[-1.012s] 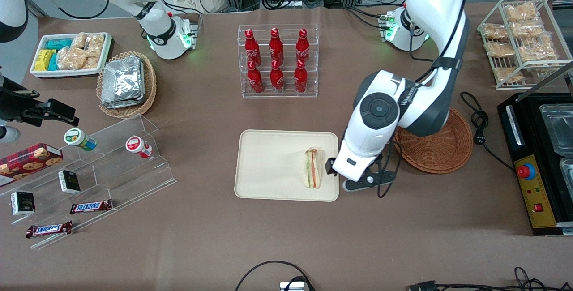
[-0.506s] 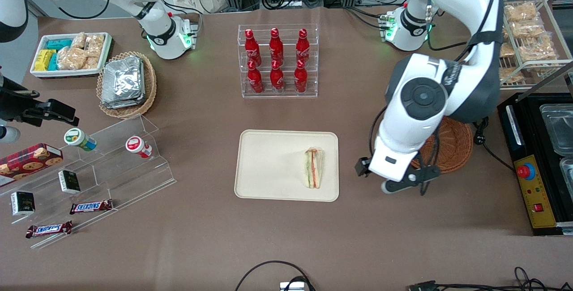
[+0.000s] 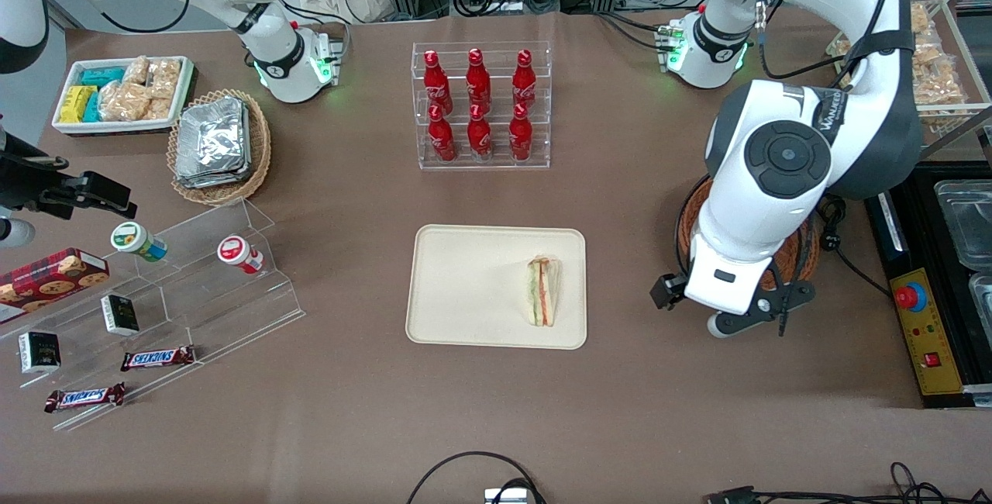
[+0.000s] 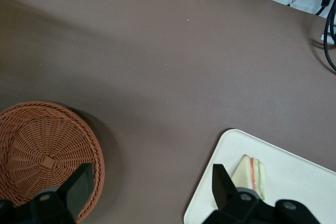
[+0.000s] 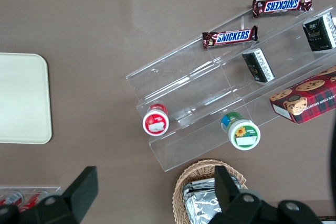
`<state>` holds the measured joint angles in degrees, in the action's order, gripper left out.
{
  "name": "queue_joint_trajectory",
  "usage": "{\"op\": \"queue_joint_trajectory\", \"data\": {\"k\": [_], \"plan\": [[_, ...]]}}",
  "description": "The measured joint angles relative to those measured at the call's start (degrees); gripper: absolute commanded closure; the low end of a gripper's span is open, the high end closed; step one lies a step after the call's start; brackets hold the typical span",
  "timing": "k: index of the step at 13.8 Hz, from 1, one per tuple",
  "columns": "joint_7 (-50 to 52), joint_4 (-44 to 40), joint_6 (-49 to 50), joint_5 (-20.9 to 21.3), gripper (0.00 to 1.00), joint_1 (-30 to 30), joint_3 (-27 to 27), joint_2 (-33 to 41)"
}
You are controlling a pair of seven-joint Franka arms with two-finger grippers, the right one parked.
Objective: Place sandwich from basket to tray
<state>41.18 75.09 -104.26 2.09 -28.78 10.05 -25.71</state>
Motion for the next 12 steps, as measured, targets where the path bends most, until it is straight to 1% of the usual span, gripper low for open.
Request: {"op": "queue_joint_trajectory", "data": {"k": [5, 9, 10, 12], "plan": [[-0.1, -0.1, 0.7, 0.0, 0.00, -0.1, 1.2, 1.0], [-5.0, -0.1, 2.6, 0.0, 0.00, 0.1, 3.1, 3.3], [-5.8, -0.1, 3.4, 0.0, 0.00, 0.4, 3.3, 4.1], [-9.2, 0.5, 4.0, -0.1, 0.00, 3.9, 2.8, 6.2]]}}
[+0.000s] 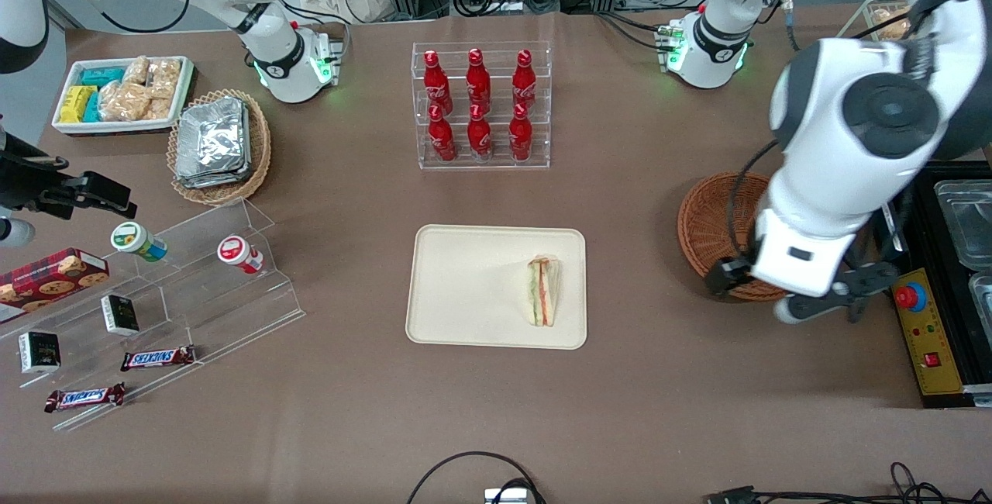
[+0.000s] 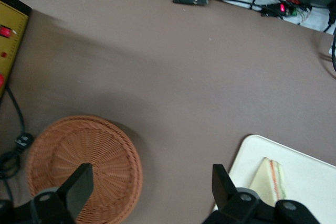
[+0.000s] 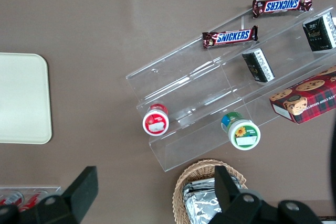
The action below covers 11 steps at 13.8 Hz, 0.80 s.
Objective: Place sandwich from basket to tray
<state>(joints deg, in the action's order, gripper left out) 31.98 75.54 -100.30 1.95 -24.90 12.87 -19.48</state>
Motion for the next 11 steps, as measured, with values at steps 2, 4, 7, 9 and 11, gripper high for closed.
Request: {"op": "queue_joint_trajectory", "data": {"k": [2, 4, 7, 9, 11], "plan": [[-4.8, 2.1, 0.3, -0.9, 0.00, 3.6, -0.6, 3.1], [-10.0, 4.5, 1.7, -1.8, 0.00, 6.2, -1.2, 6.4], [-18.5, 5.5, 6.5, -1.8, 0.00, 11.8, -4.9, 10.0], [-22.9, 5.6, 8.9, -1.8, 0.00, 15.0, -6.8, 11.8], [-25.0, 5.6, 11.0, -1.8, 0.00, 17.0, -8.3, 13.6]]}}
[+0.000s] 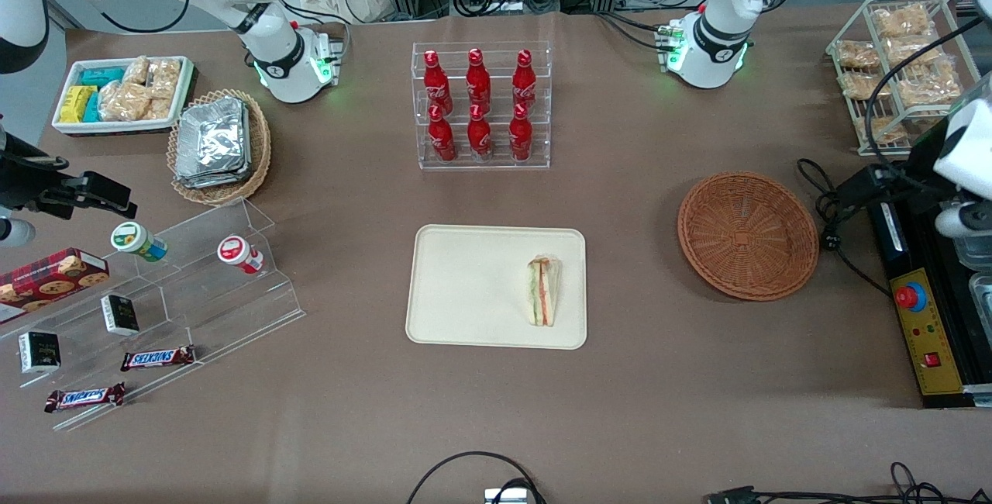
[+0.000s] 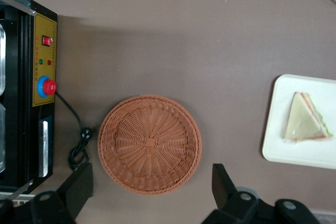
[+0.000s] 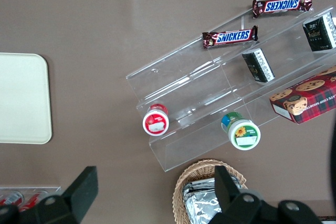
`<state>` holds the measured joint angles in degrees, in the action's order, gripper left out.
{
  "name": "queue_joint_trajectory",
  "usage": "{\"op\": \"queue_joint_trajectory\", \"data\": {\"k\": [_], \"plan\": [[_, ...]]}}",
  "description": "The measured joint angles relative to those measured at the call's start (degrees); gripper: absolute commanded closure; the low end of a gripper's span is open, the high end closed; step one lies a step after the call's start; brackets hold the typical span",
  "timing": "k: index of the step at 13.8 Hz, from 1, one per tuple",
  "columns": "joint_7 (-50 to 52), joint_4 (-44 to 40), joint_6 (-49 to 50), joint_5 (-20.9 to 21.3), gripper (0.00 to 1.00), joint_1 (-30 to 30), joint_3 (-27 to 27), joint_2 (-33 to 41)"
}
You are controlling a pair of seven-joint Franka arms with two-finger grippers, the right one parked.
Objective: Place sandwich from basket to tray
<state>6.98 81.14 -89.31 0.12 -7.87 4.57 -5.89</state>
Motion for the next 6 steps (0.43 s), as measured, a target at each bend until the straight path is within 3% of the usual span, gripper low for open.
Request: {"op": "queue_joint_trajectory", "data": {"k": [6], "plan": [[-7.0, 0.7, 4.2, 0.0, 0.00, 5.6, -4.6, 3.5]]}}
